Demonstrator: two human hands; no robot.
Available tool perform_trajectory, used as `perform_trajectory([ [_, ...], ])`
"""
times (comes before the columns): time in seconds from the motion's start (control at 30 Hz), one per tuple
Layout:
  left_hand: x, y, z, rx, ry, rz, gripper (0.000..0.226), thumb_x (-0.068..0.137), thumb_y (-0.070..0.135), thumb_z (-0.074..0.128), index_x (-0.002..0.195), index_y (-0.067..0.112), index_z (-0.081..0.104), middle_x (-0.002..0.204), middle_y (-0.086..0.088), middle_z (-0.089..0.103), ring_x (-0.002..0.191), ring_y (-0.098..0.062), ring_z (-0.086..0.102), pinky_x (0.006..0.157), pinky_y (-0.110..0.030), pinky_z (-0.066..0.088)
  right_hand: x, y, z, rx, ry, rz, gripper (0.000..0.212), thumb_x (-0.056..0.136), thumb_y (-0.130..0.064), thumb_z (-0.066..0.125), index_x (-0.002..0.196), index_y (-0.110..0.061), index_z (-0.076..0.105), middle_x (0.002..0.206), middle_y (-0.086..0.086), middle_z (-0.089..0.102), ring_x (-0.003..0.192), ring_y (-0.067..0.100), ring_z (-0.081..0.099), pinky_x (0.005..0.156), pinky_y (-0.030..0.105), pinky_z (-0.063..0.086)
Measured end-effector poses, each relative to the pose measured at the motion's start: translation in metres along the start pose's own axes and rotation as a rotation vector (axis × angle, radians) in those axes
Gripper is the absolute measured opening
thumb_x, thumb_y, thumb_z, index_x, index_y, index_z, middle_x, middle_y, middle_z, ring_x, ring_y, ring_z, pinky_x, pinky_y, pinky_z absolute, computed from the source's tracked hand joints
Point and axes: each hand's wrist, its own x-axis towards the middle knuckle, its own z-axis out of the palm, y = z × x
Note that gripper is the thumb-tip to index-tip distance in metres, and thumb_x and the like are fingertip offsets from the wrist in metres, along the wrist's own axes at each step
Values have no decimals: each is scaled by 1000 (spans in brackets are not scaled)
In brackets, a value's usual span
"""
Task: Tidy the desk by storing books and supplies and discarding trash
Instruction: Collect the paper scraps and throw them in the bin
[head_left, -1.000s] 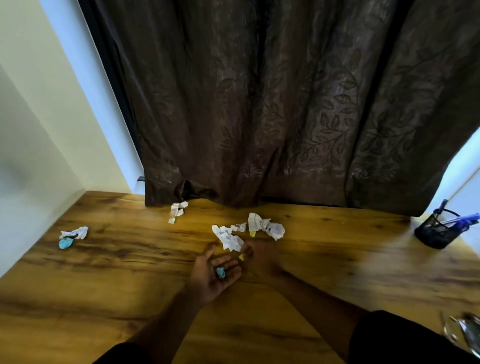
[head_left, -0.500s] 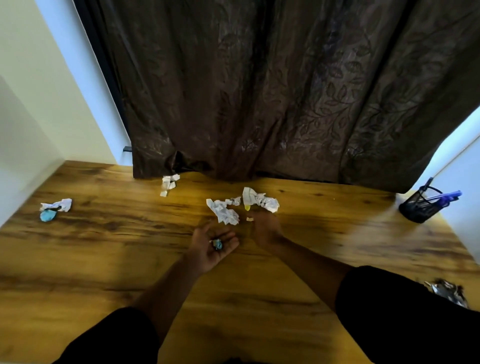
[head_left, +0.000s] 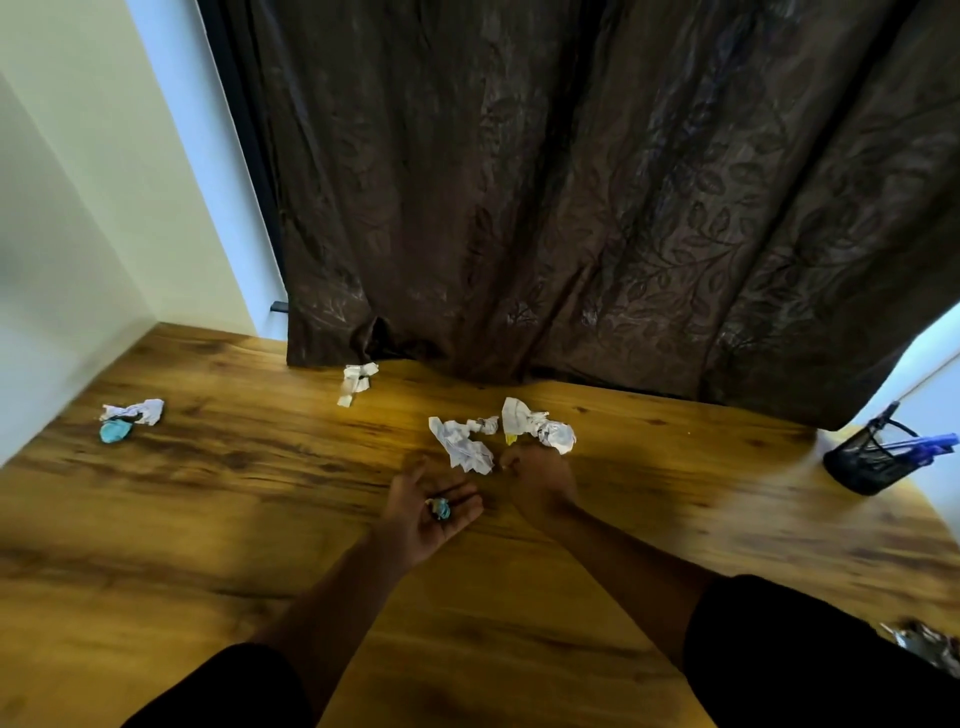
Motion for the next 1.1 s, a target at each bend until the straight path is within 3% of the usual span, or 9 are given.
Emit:
perform_trajectory([
  [0.17,-1,-2,8,-37,3,18,48,92,23,58,129,-7,59,117,-27,69,113,-36,65,103,-45,49,-17,-43,0,139,-18,-247,20,92,-29,61,107,-29,75,103,-10,75,90,5,64,75,23,48],
  [0.27,-2,-1,9,-17,13,42,45,89,13,57,130,-5,58,102,-24,71,93,-34,70,84,-40,56,-20,-47,-2,109,-9,-293,23,93,-25,57,110,-28,74,108,-8,73,95,8,63,78,23,46],
  [0.4,0,0,2,-79,25,32,45,105,28,48,125,-10,61,104,-24,72,91,-35,72,75,-44,64,-4,-27,-11,104,105,-170,40,89,-34,46,116,-22,74,110,-2,75,99,16,69,79,23,48],
  [0.53,-1,2,-4,-54,34,40,52,108,36,42,127,-8,62,122,-27,69,105,-37,69,83,-45,63,13,-4,-8,-13,-22,-156,52,94,-47,36,136,-34,64,124,1,71,113,23,66,93,36,55],
  [0.63,0,2,-9,-40,56,55,54,107,40,42,124,-7,64,114,-27,72,100,-37,71,84,-46,61,25,3,5,-199,-108,-169,63,93,-58,21,146,-42,50,138,6,62,126,32,57,102,44,51],
  [0.73,-2,5,-14,-27,74,68,56,106,43,45,124,-7,63,113,-29,72,101,-39,71,88,-48,59,29,-2,9,-294,-132,-128,48,102,-49,40,149,-38,47,146,14,52,135,39,46,108,48,46],
  [0.83,-2,7,-17,-15,94,82,52,106,40,46,124,-7,61,118,-30,69,109,-42,68,91,-50,58,33,1,13,-332,-108,-124,45,101,-38,51,146,-36,50,143,12,51,135,38,43,104,48,49],
  [0.97,-2,10,-15,6,116,87,53,104,42,52,119,-7,64,116,-29,70,110,-42,68,95,-51,56,31,14,14,-304,-88,-110,42,97,-29,58,138,-31,58,136,5,58,127,29,55,99,42,54],
  [1.1,-3,10,-10,-7,140,64,54,107,41,44,122,-7,63,118,-29,69,112,-43,66,103,-52,52,9,15,-2,-206,-36,-190,36,98,-23,55,133,-25,62,128,3,64,117,24,61,92,36,55],
])
